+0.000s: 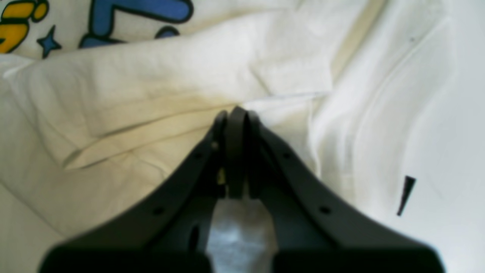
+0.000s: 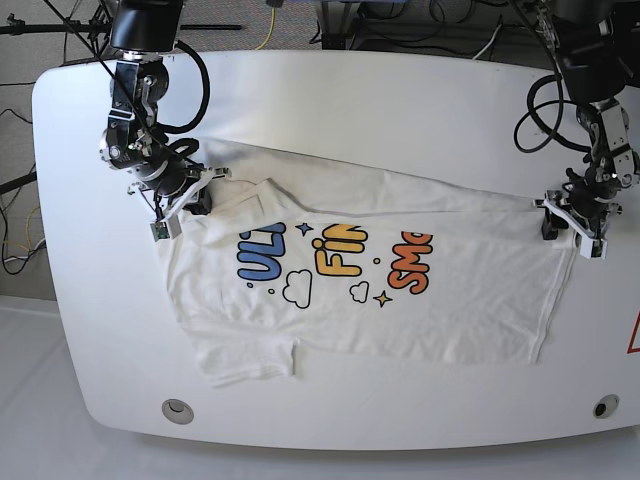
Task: Fold the T-shirt properly
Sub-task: 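Pinch the hem corner fabric with the left gripper, then drag the shirt with both grippers away from the table edge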
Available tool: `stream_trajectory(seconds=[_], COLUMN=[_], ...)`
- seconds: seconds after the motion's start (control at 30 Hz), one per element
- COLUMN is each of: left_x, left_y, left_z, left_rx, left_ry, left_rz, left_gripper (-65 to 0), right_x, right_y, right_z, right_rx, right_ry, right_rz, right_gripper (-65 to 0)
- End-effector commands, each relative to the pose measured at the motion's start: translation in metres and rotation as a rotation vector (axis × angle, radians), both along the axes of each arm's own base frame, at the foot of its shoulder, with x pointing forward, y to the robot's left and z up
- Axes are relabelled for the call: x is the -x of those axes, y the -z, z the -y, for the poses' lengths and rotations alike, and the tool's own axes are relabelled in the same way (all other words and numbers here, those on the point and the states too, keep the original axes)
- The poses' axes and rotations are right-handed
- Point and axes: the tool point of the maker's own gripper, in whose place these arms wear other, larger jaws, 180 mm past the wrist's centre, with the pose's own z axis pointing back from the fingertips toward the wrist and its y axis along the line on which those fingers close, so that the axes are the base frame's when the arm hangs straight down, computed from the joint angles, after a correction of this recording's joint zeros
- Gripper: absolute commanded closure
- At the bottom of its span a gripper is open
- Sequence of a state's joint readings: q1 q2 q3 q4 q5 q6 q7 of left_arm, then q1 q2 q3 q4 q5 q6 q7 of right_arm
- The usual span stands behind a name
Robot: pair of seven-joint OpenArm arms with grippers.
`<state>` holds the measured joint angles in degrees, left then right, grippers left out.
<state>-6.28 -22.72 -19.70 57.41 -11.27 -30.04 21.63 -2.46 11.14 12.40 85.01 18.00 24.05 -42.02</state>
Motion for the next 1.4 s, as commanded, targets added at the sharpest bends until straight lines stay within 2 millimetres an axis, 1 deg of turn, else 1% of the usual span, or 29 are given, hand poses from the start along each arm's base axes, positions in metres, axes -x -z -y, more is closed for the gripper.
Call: stream_trajectory(seconds=[0.0,0.07,0.13,0.2,0.4,0.47,0.67,0.73,0.8,0.87,1.0,1.07,1.13,1.2,1.37], left_x=[0.012,0.014,0.011,0.012,0.013,0.015,0.026,0.031,0.036,0.064,0.083,0.090,0.097,0.112,0.123], left_y=[0.006,0.007,0.004,0.003,0.000,-0.001,0.003,0.004,0.007,0.023,0.031,0.033,0.036,0.041,0.045], left_z=[-0.010,-0.010,-0.013,-0.015,-0.023,-0.027,-0.036,-0.036,-0.037,-0.037,-0.033,-0.031,-0.031,-0.028,-0.028], left_rx=[-0.046,-0.048,-0.053,-0.058,-0.076,-0.085,-0.112,-0.121,-0.125,-0.130,-0.133,-0.140,-0.147,-0.154,-0.168], left_ry=[0.013,0.017,0.017,0.019,0.022,0.020,0.009,0.013,0.015,0.026,0.043,0.052,0.059,0.073,0.086], left_rz=[-0.079,-0.082,-0.078,-0.081,-0.096,-0.107,-0.155,-0.163,-0.172,-0.233,-0.262,-0.271,-0.285,-0.316,-0.343], left_gripper=[-23.9,-23.6,-21.6,-21.6,-24.8,-26.8,-36.9,-38.6,-39.2,-37.7,-31.9,-30.7,-30.3,-31.4,-32.1], right_x=[-0.005,-0.006,-0.004,-0.004,-0.005,-0.005,-0.004,-0.003,-0.002,0.002,0.007,0.010,0.012,0.016,0.022], right_y=[-0.007,-0.007,-0.006,-0.006,-0.007,-0.007,-0.006,-0.006,-0.005,-0.001,0.002,0.004,0.005,0.005,0.006], right_z=[0.005,0.005,0.006,0.006,0.006,0.006,0.005,0.005,0.005,0.005,0.006,0.006,0.006,0.007,0.006], right_rx=[0.017,0.017,0.019,0.018,0.019,0.020,0.020,0.021,0.019,0.022,0.025,0.025,0.025,0.031,0.032], right_ry=[-0.002,-0.001,-0.002,-0.001,0.000,-0.002,-0.007,-0.006,-0.008,-0.008,-0.007,-0.008,-0.010,-0.013,-0.018], right_rz=[0.021,0.020,0.018,0.019,0.021,0.021,0.016,0.014,0.015,0.001,-0.012,-0.017,-0.021,-0.026,-0.033], right_gripper=[0.0,0.0,0.0,0.0,0.0,0.0,0.0,0.0,0.0,0.0,0.0,0.0,0.0,0.0,0.0])
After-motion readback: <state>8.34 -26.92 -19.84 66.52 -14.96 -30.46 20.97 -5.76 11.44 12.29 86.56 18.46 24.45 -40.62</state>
